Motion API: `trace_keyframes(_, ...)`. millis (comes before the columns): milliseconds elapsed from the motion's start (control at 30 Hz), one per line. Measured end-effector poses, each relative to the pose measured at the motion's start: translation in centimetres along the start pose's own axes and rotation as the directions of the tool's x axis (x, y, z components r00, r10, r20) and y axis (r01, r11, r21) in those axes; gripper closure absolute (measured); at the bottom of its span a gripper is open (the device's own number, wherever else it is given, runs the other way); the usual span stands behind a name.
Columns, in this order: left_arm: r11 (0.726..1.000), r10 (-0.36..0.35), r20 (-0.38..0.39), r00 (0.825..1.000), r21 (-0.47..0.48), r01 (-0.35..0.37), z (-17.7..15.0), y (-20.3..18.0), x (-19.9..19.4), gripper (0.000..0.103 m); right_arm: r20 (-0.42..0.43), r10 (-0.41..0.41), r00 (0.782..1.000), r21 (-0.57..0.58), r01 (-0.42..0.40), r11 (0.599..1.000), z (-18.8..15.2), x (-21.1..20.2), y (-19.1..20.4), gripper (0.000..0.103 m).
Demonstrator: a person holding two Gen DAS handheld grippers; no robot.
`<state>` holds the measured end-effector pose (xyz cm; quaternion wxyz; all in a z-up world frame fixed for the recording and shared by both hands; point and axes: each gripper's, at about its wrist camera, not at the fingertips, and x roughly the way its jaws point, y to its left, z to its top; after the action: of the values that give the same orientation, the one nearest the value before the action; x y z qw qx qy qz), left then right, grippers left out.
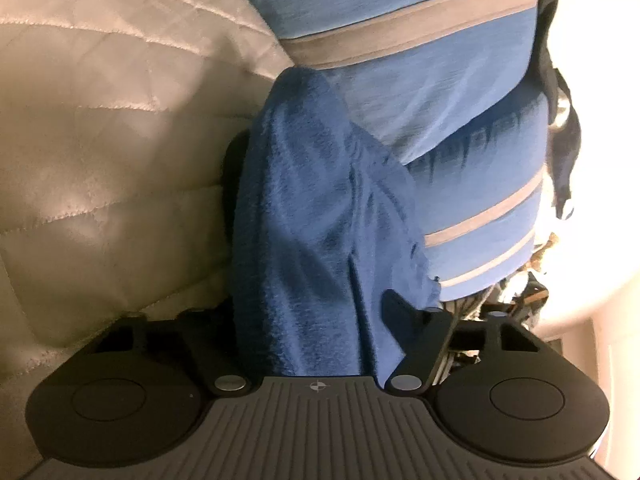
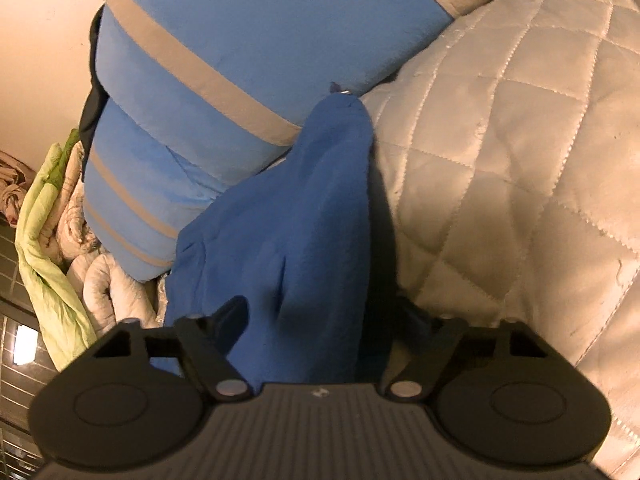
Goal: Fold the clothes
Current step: 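Grasp the fleece edge with both grippers and lift it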
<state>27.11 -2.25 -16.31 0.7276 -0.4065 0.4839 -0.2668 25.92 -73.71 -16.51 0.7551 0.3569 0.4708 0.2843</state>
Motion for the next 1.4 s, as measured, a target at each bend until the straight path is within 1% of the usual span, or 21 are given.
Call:
trace_keyframes(33, 1.000, 0.010, 0.002, 1.000, -0.009, -0.009, -0.1, 0.1, 0.1, 0.055, -0.006, -0.007, 1.000, 0.002, 0.007, 1.000, 0.1, 0.2, 0.0, 0.037)
trace_keyframes(67, 1.000, 0.018, 0.005, 1.000, -0.017, -0.018, -0.1, 0.2, 0.1, 0.061, -0.013, -0.022, 1.000, 0.002, 0.022, 1.000, 0.2, 0.4, 0.1, 0.044)
trace_keyframes(100, 0.999, 0.023, 0.009, 1.000, -0.023, -0.022, -0.2, 0.2, 0.0, 0.063, -0.016, -0.042, 0.999, 0.000, 0.042, 0.999, 0.2, 0.5, 0.1, 0.055)
trace_keyframes(167, 0.999, 0.035, 0.018, 0.999, -0.021, -0.034, -0.5, 0.0, -0.3, 0.071, -0.014, -0.076, 0.997, -0.009, 0.076, 0.997, 0.1, 0.7, 0.5, 0.061)
trace_keyframes(200, 0.999, 0.046, 0.022, 0.999, -0.017, -0.046, -0.5, -0.2, -0.4, 0.072, -0.006, -0.080, 0.997, -0.022, 0.080, 0.997, -0.1, 0.6, 0.8, 0.067)
trace_keyframes(300, 0.995, 0.102, 0.040, 0.994, 0.006, -0.102, -0.8, -1.6, -0.7, 0.076, 0.034, -0.100, 0.994, -0.090, 0.103, 0.991, -0.8, 0.1, 2.1, 0.076)
trace_keyframes(400, 0.982, 0.177, 0.067, 0.982, 0.060, -0.181, -1.2, -3.6, -0.9, 0.079, 0.077, -0.149, 0.986, -0.155, 0.160, 0.975, -1.4, -0.5, 3.9, 0.079)
trace_keyframes(500, 0.958, 0.248, 0.102, 0.963, 0.119, -0.260, -1.8, -5.7, -1.3, 0.081, 0.115, -0.216, 0.970, -0.208, 0.236, 0.949, -1.9, -0.8, 5.8, 0.080)
trace_keyframes(600, 0.920, 0.317, 0.143, 0.938, 0.195, -0.341, -2.6, -8.3, -1.7, 0.081, 0.152, -0.280, 0.948, -0.259, 0.311, 0.914, -2.5, -1.1, 8.0, 0.081)
trace_keyframes(700, 0.883, 0.362, 0.184, 0.914, 0.247, -0.400, -3.4, -10.9, -2.3, 0.082, 0.190, -0.319, 0.929, -0.306, 0.365, 0.879, -3.1, -1.6, 10.2, 0.081)
trace_keyframes(867, 0.835, 0.397, 0.242, 0.885, 0.304, -0.458, -4.5, -14.9, -3.1, 0.083, 0.238, -0.343, 0.909, -0.343, 0.409, 0.846, -4.2, -2.8, 13.3, 0.082)
trace_keyframes(933, 0.822, 0.403, 0.263, 0.876, 0.317, -0.474, -4.8, -16.3, -3.3, 0.083, 0.258, -0.348, 0.901, -0.353, 0.423, 0.834, -4.5, -3.2, 14.5, 0.083)
trace_keyframes(1067, 0.805, 0.399, 0.308, 0.864, 0.334, -0.491, -5.0, -18.8, -4.5, 0.083, 0.293, -0.352, 0.889, -0.378, 0.446, 0.811, -5.0, -3.9, 17.5, 0.083)
trace_keyframes(1133, 0.795, 0.404, 0.331, 0.853, 0.336, -0.506, -5.0, -19.9, -5.1, 0.083, 0.311, -0.352, 0.883, -0.395, 0.457, 0.797, -5.2, -4.5, 19.1, 0.084)
trace_keyframes(1233, 0.768, 0.402, 0.368, 0.838, 0.362, -0.528, -5.3, -22.0, -6.6, 0.083, 0.343, -0.348, 0.873, -0.415, 0.473, 0.777, -5.3, -5.4, 21.6, 0.084)
trace_keyframes(1333, 0.738, 0.396, 0.406, 0.824, 0.394, -0.548, -5.7, -23.8, -8.1, 0.083, 0.381, -0.350, 0.856, -0.441, 0.501, 0.745, -5.5, -6.5, 24.1, 0.084)
trace_keyframes(1400, 0.727, 0.393, 0.424, 0.816, 0.399, -0.558, -5.9, -24.4, -8.8, 0.083, 0.402, -0.350, 0.846, -0.452, 0.516, 0.728, -5.5, -7.2, 25.7, 0.084)
